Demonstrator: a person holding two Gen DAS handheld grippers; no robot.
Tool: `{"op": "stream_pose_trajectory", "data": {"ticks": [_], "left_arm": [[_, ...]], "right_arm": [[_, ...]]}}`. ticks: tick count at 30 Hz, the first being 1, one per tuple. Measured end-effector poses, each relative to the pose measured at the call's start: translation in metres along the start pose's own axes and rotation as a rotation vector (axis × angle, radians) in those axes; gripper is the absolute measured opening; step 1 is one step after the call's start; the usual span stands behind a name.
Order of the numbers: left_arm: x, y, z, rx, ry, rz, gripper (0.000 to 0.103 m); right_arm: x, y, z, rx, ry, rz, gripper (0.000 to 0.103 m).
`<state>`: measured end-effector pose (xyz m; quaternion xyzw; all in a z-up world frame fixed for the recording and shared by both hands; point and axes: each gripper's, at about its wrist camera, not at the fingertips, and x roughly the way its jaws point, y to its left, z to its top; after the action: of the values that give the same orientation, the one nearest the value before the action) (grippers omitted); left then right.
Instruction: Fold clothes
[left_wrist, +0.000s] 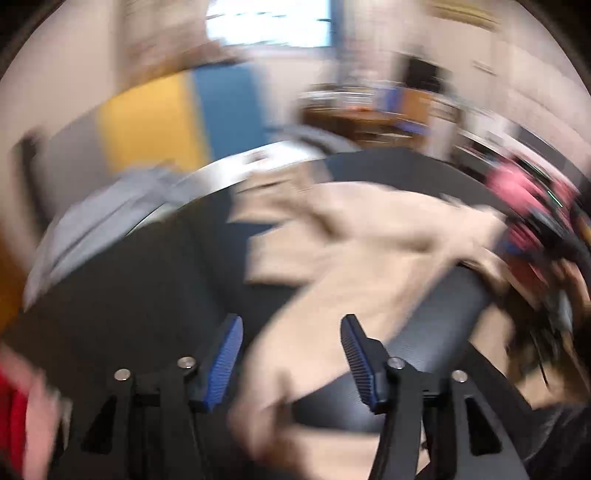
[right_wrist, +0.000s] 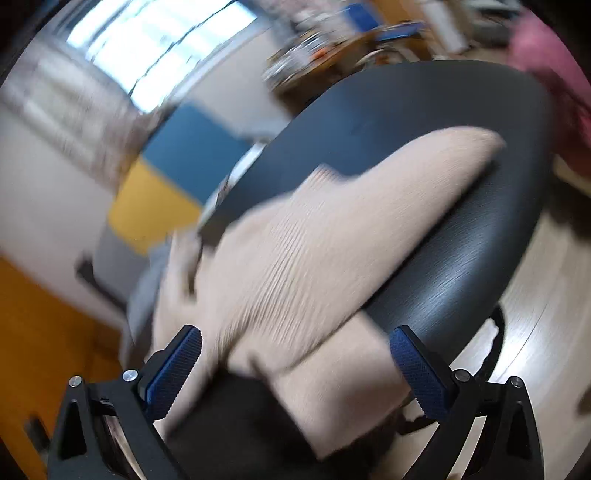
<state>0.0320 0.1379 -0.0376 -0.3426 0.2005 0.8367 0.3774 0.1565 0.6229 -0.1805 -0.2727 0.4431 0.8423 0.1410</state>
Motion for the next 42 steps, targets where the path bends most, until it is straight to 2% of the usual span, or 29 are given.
{"op": "stream_pose_trajectory", "data": {"ticks": [1,5,8,11,14,17,18,21,24,26,27,28,29,30,31,32,33,34,35,37,42], "left_arm": [[0.015,-0.023,0.01,0.08,0.0,-0.057,0.062],[0.069,-0.089,0.035,0.292,0.029,-0.174,0.066],[0.103,-0.114,0.042,0.358,0.057,-0.202,0.066],[0.137,-0.113,0.05,0.369,0.095,-0.218,0.066],[0.157,-0.114,0.049,0.385,0.127,-0.229,0.066],[0.168,-0.12,0.045,0.43,0.13,-0.219,0.066],[0.172,-0.123,0.042,0.445,0.132,-0.213,0.066],[0.175,-0.123,0.036,0.442,0.059,-0.246,0.067],[0.178,-0.114,0.034,0.353,0.068,-0.274,0.069],[0.177,-0.115,0.032,0.326,0.073,-0.267,0.069],[0.175,-0.116,0.031,0.329,0.067,-0.268,0.061],[0.173,-0.118,0.029,0.334,0.063,-0.289,0.039],[0.169,-0.12,0.027,0.338,0.057,-0.278,0.021],[0.166,-0.121,0.025,0.342,0.052,-0.26,0.006],[0.162,-0.123,0.022,0.346,0.046,-0.241,0.006],[0.16,-0.119,0.021,0.316,0.053,-0.267,0.006],[0.158,-0.114,0.02,0.285,0.063,-0.289,0.006],[0.155,-0.11,0.019,0.255,0.072,-0.309,0.006],[0.153,-0.108,0.017,0.239,0.077,-0.319,0.006],[0.146,-0.105,0.011,0.213,0.083,-0.334,0.006],[0.122,-0.097,-0.01,0.155,0.091,-0.342,0.006]], "right_arm": [[-0.002,-0.004,0.006,0.019,-0.017,-0.002,0.103],[-0.005,-0.016,0.026,0.069,-0.077,-0.019,0.103],[-0.003,-0.028,0.037,0.16,-0.098,-0.014,0.103],[-0.002,-0.033,0.051,0.213,-0.119,-0.039,0.103],[0.013,-0.042,0.049,0.271,-0.116,0.0,0.103],[0.021,-0.044,0.048,0.276,-0.151,0.085,0.103],[0.023,-0.043,0.047,0.254,-0.155,0.096,0.103],[0.029,-0.037,0.044,0.16,-0.167,0.109,0.103],[0.029,-0.034,0.038,0.1,-0.193,0.123,0.103],[0.029,-0.034,0.036,0.082,-0.205,0.135,0.103],[0.029,-0.036,0.037,0.099,-0.202,0.142,0.103],[0.033,-0.037,0.041,0.12,-0.195,0.146,0.103],[0.034,-0.038,0.043,0.132,-0.187,0.146,0.103],[0.034,-0.039,0.044,0.141,-0.179,0.146,0.103],[0.034,-0.037,0.046,0.125,-0.165,0.125,0.101],[0.034,-0.035,0.047,0.102,-0.15,0.1,0.093],[0.037,-0.035,0.046,0.101,-0.128,0.08,0.058],[0.041,-0.035,0.044,0.105,-0.104,0.06,0.017],[0.045,-0.036,0.043,0.11,-0.081,0.041,0.017],[0.045,-0.033,0.038,0.096,-0.096,0.043,0.017],[0.048,-0.015,0.022,0.053,-0.053,0.072,0.017]]}}
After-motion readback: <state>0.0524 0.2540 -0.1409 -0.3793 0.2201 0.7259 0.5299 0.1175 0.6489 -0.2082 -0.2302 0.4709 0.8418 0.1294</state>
